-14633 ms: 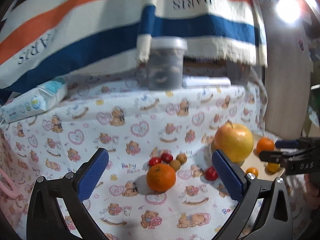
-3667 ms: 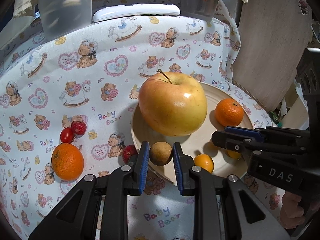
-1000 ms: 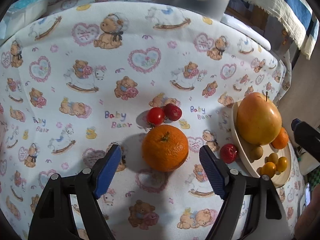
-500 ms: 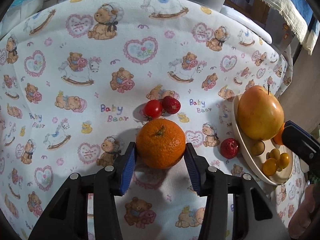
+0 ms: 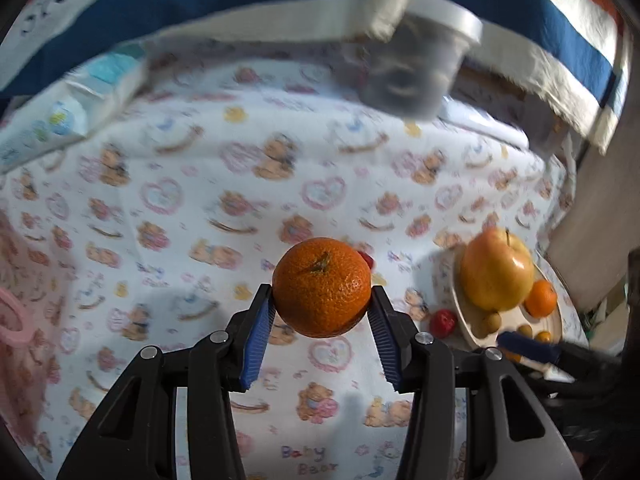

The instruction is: Organize fruits

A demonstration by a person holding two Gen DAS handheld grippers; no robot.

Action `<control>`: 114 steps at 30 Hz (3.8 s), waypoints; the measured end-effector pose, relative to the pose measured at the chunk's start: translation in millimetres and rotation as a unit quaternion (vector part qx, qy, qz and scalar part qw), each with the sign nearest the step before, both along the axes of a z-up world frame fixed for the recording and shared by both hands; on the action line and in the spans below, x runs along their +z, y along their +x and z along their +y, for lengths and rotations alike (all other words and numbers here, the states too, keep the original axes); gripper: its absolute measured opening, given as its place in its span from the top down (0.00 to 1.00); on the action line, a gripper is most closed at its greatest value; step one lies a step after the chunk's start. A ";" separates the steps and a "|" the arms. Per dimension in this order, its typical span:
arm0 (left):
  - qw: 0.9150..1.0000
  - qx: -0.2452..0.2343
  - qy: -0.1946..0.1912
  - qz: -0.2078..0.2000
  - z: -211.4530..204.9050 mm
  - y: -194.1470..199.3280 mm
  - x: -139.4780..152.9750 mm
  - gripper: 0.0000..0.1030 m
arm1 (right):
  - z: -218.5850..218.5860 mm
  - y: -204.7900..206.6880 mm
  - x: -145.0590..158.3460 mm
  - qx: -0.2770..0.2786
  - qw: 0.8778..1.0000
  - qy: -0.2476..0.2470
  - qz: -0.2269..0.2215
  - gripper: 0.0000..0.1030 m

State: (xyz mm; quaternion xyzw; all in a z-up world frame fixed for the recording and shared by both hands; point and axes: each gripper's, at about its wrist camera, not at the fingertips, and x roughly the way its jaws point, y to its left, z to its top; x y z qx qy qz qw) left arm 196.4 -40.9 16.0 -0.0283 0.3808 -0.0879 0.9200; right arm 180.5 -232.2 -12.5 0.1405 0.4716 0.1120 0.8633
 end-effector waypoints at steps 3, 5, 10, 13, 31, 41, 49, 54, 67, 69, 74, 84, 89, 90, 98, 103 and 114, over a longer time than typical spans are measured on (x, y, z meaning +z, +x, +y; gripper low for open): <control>1.000 0.015 -0.002 -0.003 8.8 1.0 1.7 0.55 | 5.9 1.9 -8.2 -0.015 0.999 0.026 0.029 0.49; 1.000 0.021 -0.007 -0.003 13.7 2.8 1.7 0.55 | 10.0 1.7 -11.7 -0.038 0.998 0.024 0.033 0.50; 0.999 0.032 -0.011 -0.011 19.1 2.6 4.4 0.55 | 10.8 0.7 -24.4 -0.118 0.992 0.028 0.038 0.52; 0.999 0.034 -0.022 -0.012 23.3 0.8 6.9 0.55 | 11.1 0.4 -31.1 -0.168 0.985 0.031 0.025 0.57; 0.998 0.048 -0.041 -0.019 38.4 -0.1 12.3 0.55 | 24.0 26.5 -42.2 -0.321 0.947 0.015 0.011 0.75; 0.998 0.047 -0.034 -0.010 38.3 5.6 5.6 0.55 | 33.2 38.5 -42.8 -0.266 0.964 0.015 0.014 0.77; 0.998 0.050 -0.031 -0.005 39.8 8.8 1.6 0.55 | 35.3 31.8 -30.0 -0.098 0.995 0.020 0.003 0.79; 0.998 0.047 -0.028 -0.005 38.9 9.6 0.1 0.55 | 54.2 22.1 -20.6 -0.020 0.999 -0.029 -0.016 0.85; 0.998 0.062 -0.021 0.006 44.6 13.8 -4.7 0.55 | 73.7 47.1 -36.5 0.040 0.999 -0.019 -0.002 0.69; 0.997 0.070 -0.026 0.010 49.6 15.5 -5.8 0.55 | 80.0 54.0 -34.1 0.042 0.999 -0.023 -0.009 0.61; 0.995 0.094 -0.033 0.013 64.9 18.9 -6.4 0.55 | 91.5 67.0 -33.2 0.036 0.999 -0.033 -0.009 0.58; 0.993 0.106 -0.040 0.014 74.3 20.2 -5.9 0.55 | 110.8 84.9 -49.5 0.038 0.999 -0.035 0.003 0.73; 0.994 0.103 -0.039 0.011 73.6 18.8 -4.0 0.55 | 104.4 72.0 -42.9 0.039 0.998 -0.041 -0.010 0.73; 0.994 0.101 -0.039 0.010 72.9 18.4 -3.4 0.55 | 103.3 68.7 -40.7 0.041 0.998 -0.043 -0.015 0.73; 0.997 0.070 -0.033 -0.009 54.9 11.0 2.5 0.55 | 76.3 27.2 -11.6 0.045 0.996 -0.045 -0.063 0.73; 0.998 0.049 -0.025 -0.010 41.4 6.1 4.7 0.55 | 44.3 -1.8 10.6 0.031 0.993 -0.046 -0.105 0.73; 1.000 -0.008 -0.019 -0.007 6.9 -4.4 1.6 0.55 | -46.9 -42.6 26.9 -0.028 0.989 -0.051 -0.137 0.73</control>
